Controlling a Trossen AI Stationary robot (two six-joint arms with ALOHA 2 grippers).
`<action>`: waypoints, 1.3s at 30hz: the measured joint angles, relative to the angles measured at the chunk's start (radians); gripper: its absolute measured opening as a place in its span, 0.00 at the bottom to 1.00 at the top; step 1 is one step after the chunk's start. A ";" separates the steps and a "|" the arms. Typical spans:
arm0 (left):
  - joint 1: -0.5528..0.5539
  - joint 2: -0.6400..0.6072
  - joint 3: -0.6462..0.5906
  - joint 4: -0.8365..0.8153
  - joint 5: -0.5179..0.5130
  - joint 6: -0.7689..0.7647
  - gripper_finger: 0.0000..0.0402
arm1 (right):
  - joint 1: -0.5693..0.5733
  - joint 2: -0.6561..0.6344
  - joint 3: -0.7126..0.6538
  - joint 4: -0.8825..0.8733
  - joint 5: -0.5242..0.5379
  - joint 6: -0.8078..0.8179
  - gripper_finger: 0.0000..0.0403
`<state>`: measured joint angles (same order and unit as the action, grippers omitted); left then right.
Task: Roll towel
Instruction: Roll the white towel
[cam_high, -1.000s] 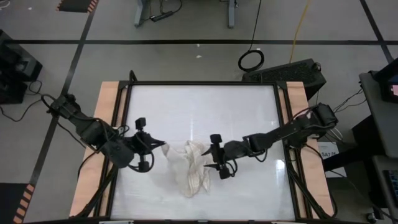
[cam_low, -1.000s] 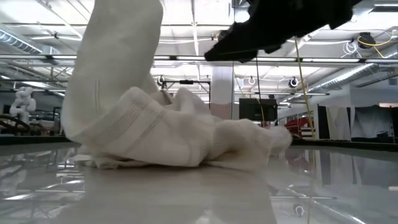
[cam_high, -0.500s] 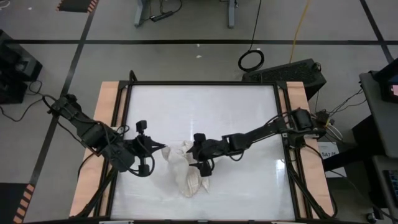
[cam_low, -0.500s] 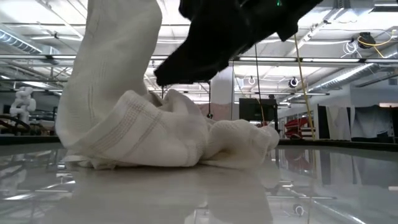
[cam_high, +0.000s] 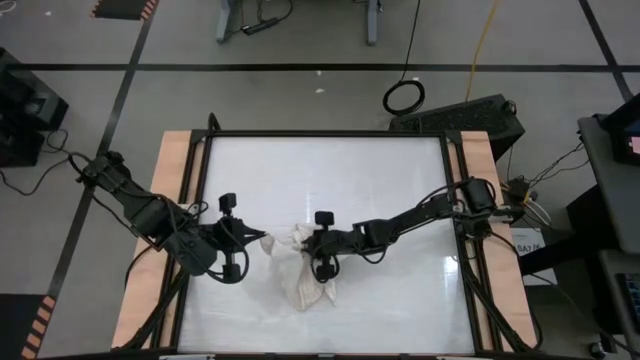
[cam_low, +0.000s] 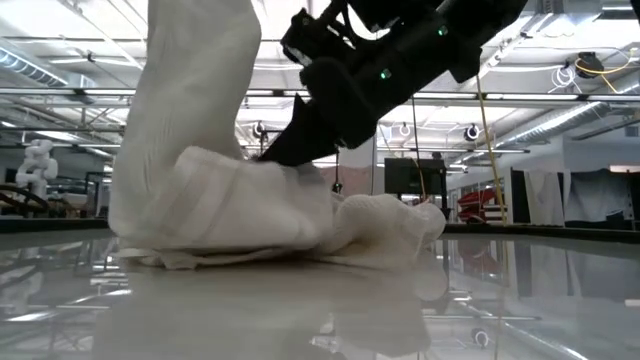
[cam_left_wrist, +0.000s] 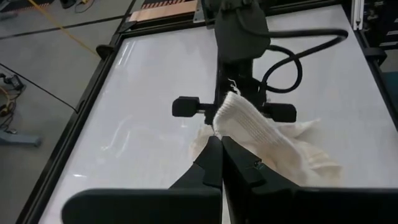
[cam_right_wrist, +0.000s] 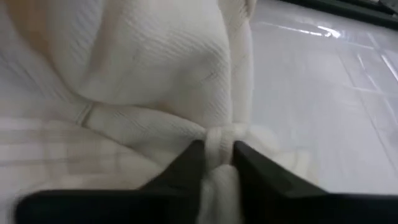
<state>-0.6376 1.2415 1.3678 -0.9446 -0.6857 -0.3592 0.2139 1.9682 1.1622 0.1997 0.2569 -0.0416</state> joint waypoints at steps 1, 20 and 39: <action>0.000 0.000 0.000 0.000 0.000 0.000 0.00 | 0.002 -0.004 0.000 -0.001 0.000 -0.004 0.09; 0.000 0.000 0.000 0.000 0.000 -0.002 0.00 | 0.014 -0.248 0.000 -0.322 0.000 -0.002 0.09; 0.000 0.143 0.000 0.104 -0.004 0.001 0.00 | 0.025 -0.537 0.000 -0.528 0.241 0.041 0.02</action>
<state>-0.6373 1.3846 1.3674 -0.8401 -0.6900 -0.3583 0.2389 1.4308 1.1622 -0.3278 0.4979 -0.0010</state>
